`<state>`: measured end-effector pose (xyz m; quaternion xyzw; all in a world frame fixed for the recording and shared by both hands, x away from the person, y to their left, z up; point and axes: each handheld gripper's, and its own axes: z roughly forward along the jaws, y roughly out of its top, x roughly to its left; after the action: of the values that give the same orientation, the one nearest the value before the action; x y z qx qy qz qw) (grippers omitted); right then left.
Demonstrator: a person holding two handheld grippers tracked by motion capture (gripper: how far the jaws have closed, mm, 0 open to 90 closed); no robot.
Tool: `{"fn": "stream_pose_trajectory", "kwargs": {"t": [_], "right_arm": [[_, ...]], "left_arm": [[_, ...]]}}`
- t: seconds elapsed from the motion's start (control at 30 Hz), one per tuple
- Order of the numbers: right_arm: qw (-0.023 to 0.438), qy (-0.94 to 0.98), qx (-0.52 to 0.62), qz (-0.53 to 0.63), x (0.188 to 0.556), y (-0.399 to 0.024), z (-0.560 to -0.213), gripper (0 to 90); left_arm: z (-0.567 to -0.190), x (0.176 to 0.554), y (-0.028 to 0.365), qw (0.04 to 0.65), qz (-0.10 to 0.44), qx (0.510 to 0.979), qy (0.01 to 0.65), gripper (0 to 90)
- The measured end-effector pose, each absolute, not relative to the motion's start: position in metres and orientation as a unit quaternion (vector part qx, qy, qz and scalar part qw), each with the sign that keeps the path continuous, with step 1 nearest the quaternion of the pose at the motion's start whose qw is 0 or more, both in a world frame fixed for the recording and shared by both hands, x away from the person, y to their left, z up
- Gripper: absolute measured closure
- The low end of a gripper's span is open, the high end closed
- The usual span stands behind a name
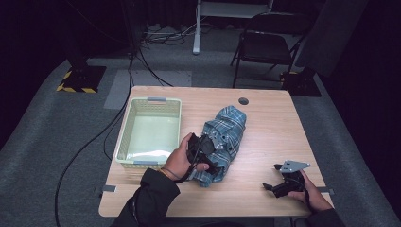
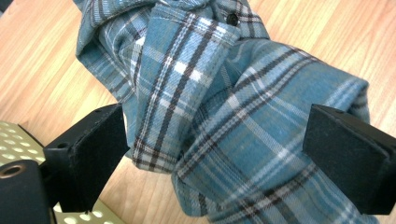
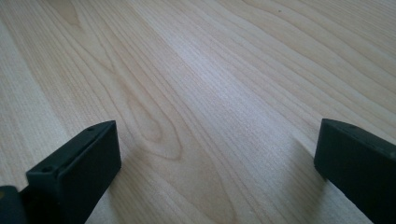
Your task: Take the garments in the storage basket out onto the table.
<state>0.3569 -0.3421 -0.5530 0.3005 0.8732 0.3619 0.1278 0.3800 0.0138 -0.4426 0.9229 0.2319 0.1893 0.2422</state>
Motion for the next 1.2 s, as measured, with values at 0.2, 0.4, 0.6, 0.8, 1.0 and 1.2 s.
{"fn": "stream_pose_trajectory", "kwargs": {"t": [0.2,0.4,0.6,0.8,1.0,1.2], "right_arm": [[0.128,0.873,0.301,0.362,0.357,-0.342,-0.553,0.6],[0.128,0.873,0.301,0.362,0.357,-0.342,-0.553,0.6],[0.128,0.873,0.301,0.362,0.357,-0.342,-0.553,0.6],[0.128,0.873,0.301,0.362,0.357,-0.342,-0.553,0.6],[0.128,0.873,0.301,0.362,0.357,-0.342,-0.553,0.6],[0.128,0.873,0.301,0.362,0.357,-0.342,-0.553,0.6]], "left_arm": [[-0.441,0.372,0.018,0.242,0.202,0.926,0.206,5.7],[-0.444,0.363,0.023,0.239,0.208,0.928,0.196,5.6],[-0.446,0.355,0.030,0.243,0.210,0.926,0.197,5.6],[-0.450,0.348,0.036,0.240,0.215,0.926,0.195,5.6],[-0.453,0.341,0.043,0.242,0.215,0.926,0.196,5.6],[-0.459,0.335,0.047,0.234,0.216,0.928,0.193,5.6]]}}
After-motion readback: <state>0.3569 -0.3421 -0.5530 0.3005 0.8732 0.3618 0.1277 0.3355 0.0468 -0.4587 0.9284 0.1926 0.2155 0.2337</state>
